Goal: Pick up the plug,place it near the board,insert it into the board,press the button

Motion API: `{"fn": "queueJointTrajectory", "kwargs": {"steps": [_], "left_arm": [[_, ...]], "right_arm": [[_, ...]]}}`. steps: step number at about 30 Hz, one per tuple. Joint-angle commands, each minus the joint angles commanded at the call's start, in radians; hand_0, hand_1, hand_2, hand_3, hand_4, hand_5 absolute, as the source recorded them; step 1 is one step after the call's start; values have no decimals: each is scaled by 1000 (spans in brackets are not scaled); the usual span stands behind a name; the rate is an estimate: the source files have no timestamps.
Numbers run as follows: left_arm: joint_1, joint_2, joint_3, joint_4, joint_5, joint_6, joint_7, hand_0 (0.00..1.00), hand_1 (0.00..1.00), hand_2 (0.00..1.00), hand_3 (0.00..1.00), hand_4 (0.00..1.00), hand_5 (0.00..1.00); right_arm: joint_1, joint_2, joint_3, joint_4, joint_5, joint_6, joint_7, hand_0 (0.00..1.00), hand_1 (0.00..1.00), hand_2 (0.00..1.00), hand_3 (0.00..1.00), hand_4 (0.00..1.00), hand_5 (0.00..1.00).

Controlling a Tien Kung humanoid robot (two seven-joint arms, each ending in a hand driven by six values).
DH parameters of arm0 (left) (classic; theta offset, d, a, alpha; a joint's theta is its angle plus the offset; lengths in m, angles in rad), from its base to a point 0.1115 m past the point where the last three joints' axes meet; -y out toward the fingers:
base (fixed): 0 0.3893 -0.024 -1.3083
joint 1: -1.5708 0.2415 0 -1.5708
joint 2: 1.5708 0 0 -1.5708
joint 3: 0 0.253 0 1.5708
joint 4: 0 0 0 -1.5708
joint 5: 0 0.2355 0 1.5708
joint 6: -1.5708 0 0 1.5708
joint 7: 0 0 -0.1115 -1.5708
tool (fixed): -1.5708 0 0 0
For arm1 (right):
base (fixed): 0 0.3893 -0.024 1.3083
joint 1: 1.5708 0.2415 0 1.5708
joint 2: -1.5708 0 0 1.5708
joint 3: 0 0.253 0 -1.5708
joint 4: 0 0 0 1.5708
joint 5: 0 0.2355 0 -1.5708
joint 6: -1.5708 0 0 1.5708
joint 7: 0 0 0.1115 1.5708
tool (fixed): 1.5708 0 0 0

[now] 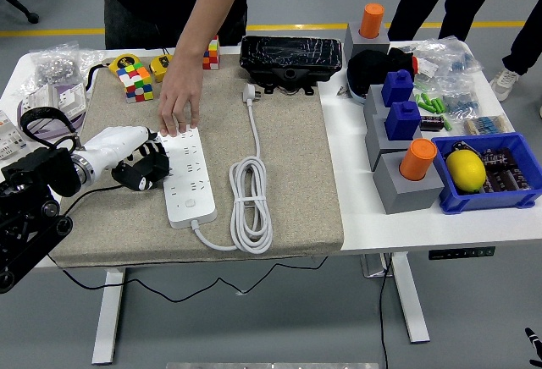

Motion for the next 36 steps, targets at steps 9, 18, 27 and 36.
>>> {"fn": "queueJointTrajectory", "kwargs": {"steps": [9,18,27,36], "left_arm": [[-3,2,0,0,-4,-8,-2,453,670,640,644,998,94],[-4,2,2,6,-21,-14,-7,490,694,706,755,998,158],[-1,0,-14,10,-75,-28,-22,807,911,923,934,998,569],[33,-26,-117,-13,-202,83,-53,932,995,981,964,998,998]], "right_arm": [[-3,2,-3,0,3,3,-1,869,842,802,830,998,998],[-4,1,-4,0,5,3,-2,869,841,802,829,998,998],[-4,2,-8,0,10,4,-3,870,841,802,829,998,998],[-2,2,-7,0,8,4,-2,868,841,802,828,998,998]]}}
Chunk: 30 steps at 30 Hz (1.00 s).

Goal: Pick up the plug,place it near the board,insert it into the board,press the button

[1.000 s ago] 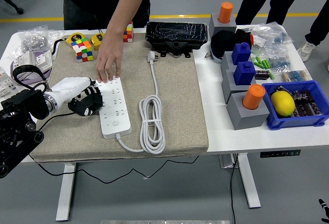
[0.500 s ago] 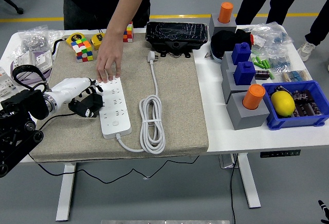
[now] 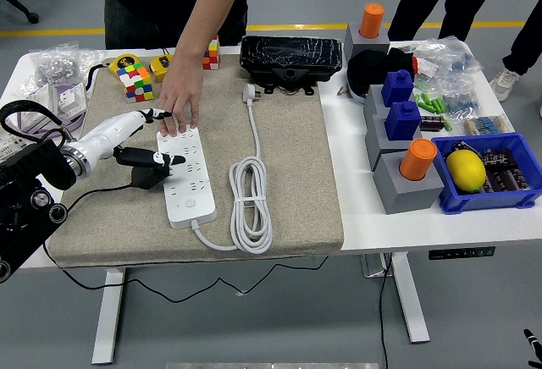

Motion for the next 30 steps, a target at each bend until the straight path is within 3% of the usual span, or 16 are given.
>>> {"fn": "queueJointTrajectory", "kwargs": {"steps": [5,8,13,14,17,22,30], "left_arm": [[61,-50,-120,-43,-21,107,-2,979,998,998,971,998,998],[126,-109,-219,-96,-21,208,24,998,998,998,960,998,998],[246,-196,-335,-237,42,369,129,998,998,998,960,998,998],[271,-206,-345,-268,64,381,157,981,973,974,924,998,998],[357,-223,-353,-362,124,385,238,981,973,974,924,998,998],[463,-223,-340,-447,184,356,299,966,957,939,899,998,998],[514,-192,-293,-489,212,295,329,961,958,936,899,998,998]], "right_arm": [[-1,1,2,0,-1,0,0,868,840,802,829,998,998],[-2,3,4,0,-3,0,0,868,840,801,828,998,998],[-5,6,5,0,-3,0,3,868,840,801,828,998,998],[-6,7,6,0,-4,0,3,867,839,801,828,998,998],[-10,8,12,0,-9,0,3,867,839,801,828,998,998],[-12,8,11,0,-7,0,5,868,838,801,828,998,998],[-6,4,7,0,-2,0,7,868,838,801,828,998,998]]}}
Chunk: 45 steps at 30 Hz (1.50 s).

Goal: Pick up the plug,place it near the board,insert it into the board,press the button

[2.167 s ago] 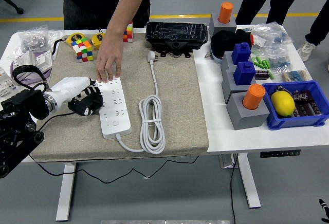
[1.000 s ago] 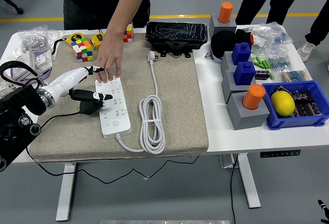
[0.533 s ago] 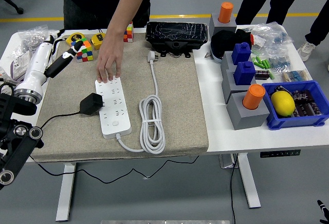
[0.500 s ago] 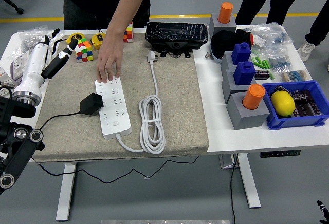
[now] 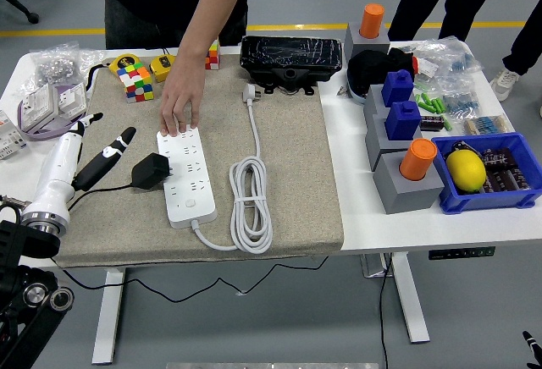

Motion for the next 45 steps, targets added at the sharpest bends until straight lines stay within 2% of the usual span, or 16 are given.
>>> {"fn": "queueJointTrajectory", "kwargs": {"steps": [4,14,31,45], "left_arm": [[9,11,42,2,-2,-28,-2,963,957,930,894,998,998],[3,19,106,33,-16,-49,-17,966,951,917,882,998,998],[-1,25,123,67,-30,-61,-29,965,944,916,882,998,998],[-36,34,148,92,-44,-61,-35,961,940,909,877,998,998]], "right_arm": [[0,-2,2,0,-1,0,-1,868,838,801,828,998,998],[-5,1,3,0,-3,0,-2,868,838,800,828,998,998],[-6,0,0,0,-3,0,-2,869,838,800,828,998,998],[-2,-3,0,0,0,0,-2,868,837,800,829,998,998]]}}
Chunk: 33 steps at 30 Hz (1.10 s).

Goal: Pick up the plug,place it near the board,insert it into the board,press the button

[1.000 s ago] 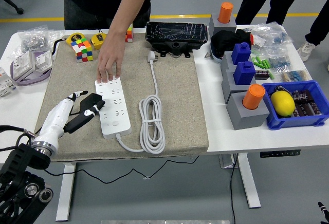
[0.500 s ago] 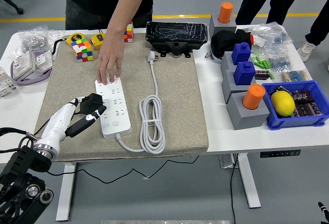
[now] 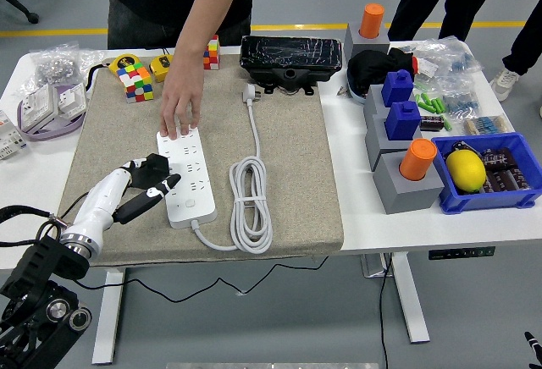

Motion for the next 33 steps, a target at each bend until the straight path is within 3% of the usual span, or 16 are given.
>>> {"fn": "queueJointTrajectory", "kwargs": {"steps": [24,33], "left_arm": [[-53,20,65,13,-9,-9,-2,967,934,907,877,998,998],[-84,44,108,17,-11,-19,-1,968,934,906,877,998,998]], "right_arm": [[3,-4,-1,0,5,0,0,870,837,798,829,998,998],[4,-3,-6,0,9,1,1,869,837,799,828,998,998]]}}
